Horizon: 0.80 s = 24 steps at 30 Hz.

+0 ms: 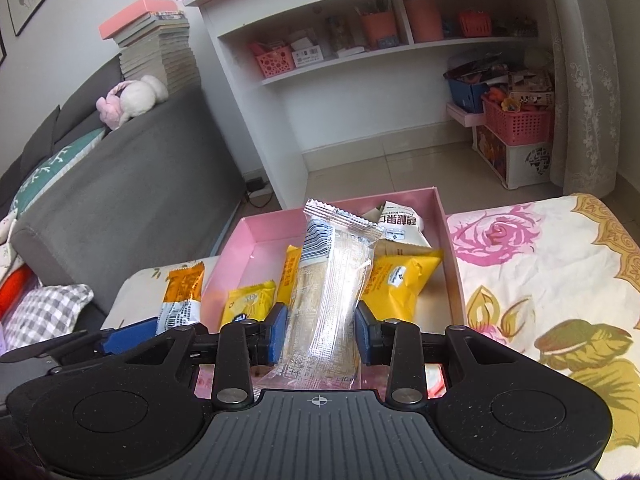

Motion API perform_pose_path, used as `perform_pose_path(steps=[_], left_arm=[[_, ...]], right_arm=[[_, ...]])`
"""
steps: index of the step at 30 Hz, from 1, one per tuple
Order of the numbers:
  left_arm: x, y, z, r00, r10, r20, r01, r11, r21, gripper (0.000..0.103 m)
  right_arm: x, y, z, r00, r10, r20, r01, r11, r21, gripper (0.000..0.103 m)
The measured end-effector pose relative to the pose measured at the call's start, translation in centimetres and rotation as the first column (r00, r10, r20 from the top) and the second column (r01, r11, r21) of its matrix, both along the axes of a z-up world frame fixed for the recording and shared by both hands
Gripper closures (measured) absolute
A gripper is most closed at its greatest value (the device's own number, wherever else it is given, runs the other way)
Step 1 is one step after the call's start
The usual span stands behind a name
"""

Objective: Organize snacks
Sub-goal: 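Lift both packets and carry them over the pink box, then lower both packets into the pink box and open both tools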

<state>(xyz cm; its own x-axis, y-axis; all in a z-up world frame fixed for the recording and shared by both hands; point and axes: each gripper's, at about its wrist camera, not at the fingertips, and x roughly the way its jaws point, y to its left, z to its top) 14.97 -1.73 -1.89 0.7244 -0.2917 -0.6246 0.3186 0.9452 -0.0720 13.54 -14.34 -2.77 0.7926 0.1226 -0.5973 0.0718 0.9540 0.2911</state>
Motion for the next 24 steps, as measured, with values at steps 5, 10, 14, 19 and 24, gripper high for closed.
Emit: perform_pose_path(steps=[5,10,14,19,24], left_arm=[[2.2,-0.5,-0.6,1.000,-0.001,-0.017,0.001,1.000,-0.014,0.063],[3.9,-1.3,-1.6,1.000,0.006,-0.024,-0.006,1.000,0.017,0.063],[5.4,-1.9,-2.0,1.000,0.017,-0.026,-0.016,0.999,0.036,0.063],[6.5,-2.5,-2.5,1.000,0.013,-0.018,-0.012,0.999,0.049,0.063],[7.2,-3.0,-3.1,1.000,0.011,-0.021,-0.010,0.998,0.054,0.063]], right_arm=[[2.5,-0.5,-0.9,1.000,-0.004,-0.030,0.004,1.000,0.017,0.069],[5.0,-0.6,-1.4,0.999,-0.006,-0.050,0.006,1.000,0.004,0.068],[6.5,-0.7,-1.8,0.998,-0.005,-0.057,0.005,1.000,-0.006,0.068],[7.9,-1.2,-2.3,0.998,-0.015,-0.066,0.014,1.000,-0.008,0.068],[8.8,-1.8,-2.7,0.997,-0.024,-0.074,0.023,1.000,-0.011,0.068]])
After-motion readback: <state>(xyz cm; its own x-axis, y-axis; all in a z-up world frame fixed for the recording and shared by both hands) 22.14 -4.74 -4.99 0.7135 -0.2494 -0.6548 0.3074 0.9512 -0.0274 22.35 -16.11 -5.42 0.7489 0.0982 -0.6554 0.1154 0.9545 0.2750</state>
